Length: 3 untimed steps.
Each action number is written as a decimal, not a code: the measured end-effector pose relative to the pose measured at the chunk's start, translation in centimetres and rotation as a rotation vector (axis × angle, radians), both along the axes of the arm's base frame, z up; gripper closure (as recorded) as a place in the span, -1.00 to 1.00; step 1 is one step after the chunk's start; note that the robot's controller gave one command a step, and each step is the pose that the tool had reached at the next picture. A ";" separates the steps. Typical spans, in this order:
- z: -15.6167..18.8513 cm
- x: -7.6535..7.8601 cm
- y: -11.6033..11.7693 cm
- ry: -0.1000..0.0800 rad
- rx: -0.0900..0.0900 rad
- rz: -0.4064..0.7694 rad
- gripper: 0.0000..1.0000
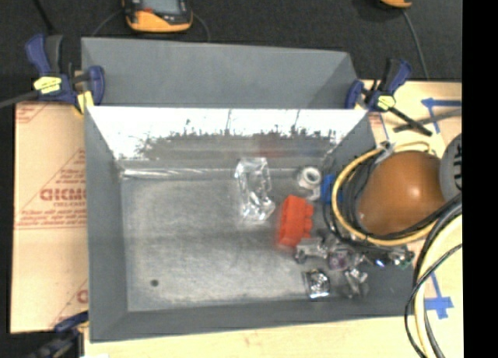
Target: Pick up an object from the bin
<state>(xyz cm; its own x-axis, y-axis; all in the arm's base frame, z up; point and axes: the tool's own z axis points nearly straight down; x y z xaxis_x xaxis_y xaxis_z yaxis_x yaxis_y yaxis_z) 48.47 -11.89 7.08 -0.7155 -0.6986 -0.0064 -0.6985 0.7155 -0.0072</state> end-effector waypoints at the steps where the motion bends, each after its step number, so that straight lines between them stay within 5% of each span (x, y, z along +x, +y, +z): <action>1: -0.1 -0.8 2.1 0.000 -0.002 0.670 -1.00; 2: -0.1 -0.7 2.1 0.000 -0.001 0.664 1.00; 3: 17.1 0.7 3.8 0.000 -0.007 0.702 1.00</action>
Offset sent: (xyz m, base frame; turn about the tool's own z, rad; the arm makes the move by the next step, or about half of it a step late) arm -0.0086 0.0208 -0.0008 -0.6700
